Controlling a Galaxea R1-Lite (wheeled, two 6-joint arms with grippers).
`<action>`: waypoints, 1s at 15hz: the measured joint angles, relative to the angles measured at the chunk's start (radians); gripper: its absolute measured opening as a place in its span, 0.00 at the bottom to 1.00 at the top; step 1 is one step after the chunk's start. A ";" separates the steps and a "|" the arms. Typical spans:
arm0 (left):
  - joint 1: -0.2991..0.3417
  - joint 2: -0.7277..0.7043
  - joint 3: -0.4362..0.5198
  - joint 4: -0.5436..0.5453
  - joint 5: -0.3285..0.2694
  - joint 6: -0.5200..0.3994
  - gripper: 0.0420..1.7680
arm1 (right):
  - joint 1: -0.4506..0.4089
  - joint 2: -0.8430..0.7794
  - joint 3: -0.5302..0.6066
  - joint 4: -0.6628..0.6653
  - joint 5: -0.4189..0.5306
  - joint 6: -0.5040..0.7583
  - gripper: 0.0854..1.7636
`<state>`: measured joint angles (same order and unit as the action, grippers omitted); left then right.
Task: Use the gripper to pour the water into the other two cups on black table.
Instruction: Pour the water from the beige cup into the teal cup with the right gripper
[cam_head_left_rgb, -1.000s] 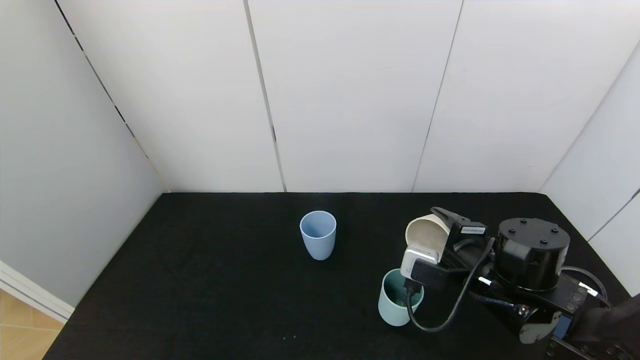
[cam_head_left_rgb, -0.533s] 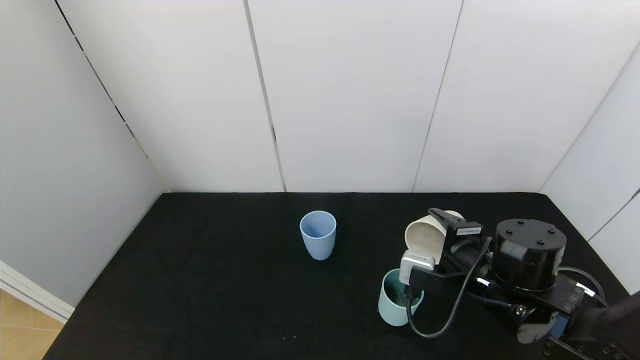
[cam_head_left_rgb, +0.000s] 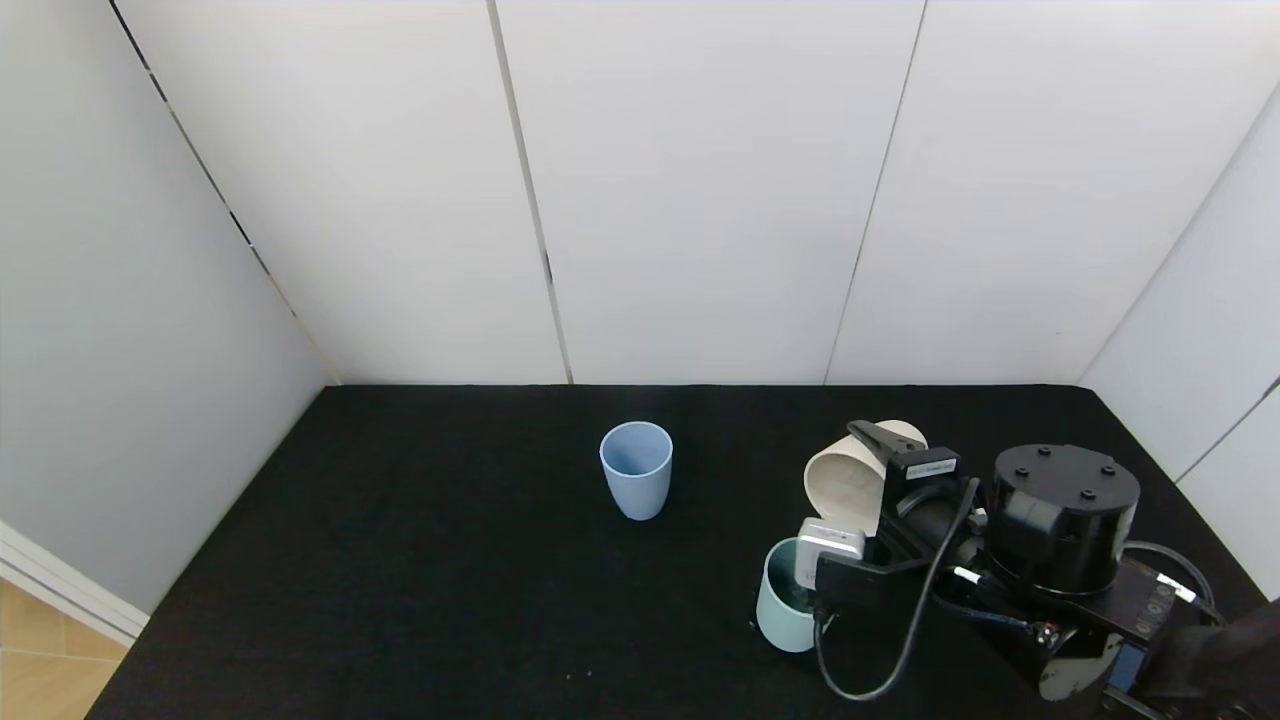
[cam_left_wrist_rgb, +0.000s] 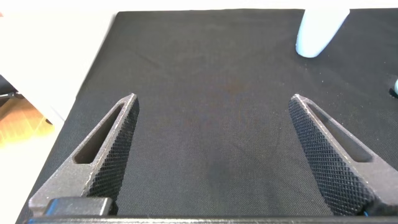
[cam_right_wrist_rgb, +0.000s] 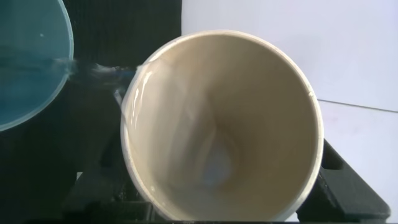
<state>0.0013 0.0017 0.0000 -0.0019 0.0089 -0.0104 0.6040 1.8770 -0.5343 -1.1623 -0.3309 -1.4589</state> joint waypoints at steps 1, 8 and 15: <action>0.000 0.000 0.000 0.000 0.000 0.000 0.97 | 0.001 -0.002 0.001 0.000 0.000 -0.015 0.73; 0.000 0.000 0.000 0.000 0.000 0.000 0.97 | 0.020 -0.010 0.004 0.000 -0.001 -0.051 0.73; 0.000 0.000 0.000 0.000 0.000 0.000 0.97 | 0.043 -0.011 0.005 0.000 -0.015 -0.061 0.73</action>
<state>0.0013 0.0017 0.0000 -0.0019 0.0089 -0.0100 0.6470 1.8660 -0.5291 -1.1621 -0.3457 -1.5198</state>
